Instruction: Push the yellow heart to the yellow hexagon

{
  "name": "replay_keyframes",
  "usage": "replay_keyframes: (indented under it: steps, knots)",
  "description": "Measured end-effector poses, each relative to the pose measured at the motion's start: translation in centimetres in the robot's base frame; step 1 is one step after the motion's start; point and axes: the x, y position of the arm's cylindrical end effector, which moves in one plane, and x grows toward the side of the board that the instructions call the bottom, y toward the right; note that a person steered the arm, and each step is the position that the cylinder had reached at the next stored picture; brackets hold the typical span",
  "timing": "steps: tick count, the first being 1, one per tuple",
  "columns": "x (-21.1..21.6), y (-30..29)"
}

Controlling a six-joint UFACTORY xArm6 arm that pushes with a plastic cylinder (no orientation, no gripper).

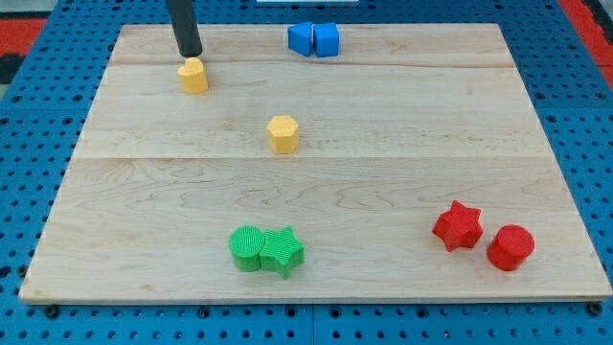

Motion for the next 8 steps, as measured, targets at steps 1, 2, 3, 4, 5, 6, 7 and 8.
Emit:
replay_keyframes:
  steps: [1, 2, 3, 4, 5, 6, 7, 8]
  knots:
    - [6.8, 5.8]
    - [8.9, 7.1]
    - [2.1, 7.0]
    - [0.4, 0.7]
    - [5.9, -0.4]
    - [9.9, 4.2]
    - [10.8, 9.7]
    - [11.0, 10.4]
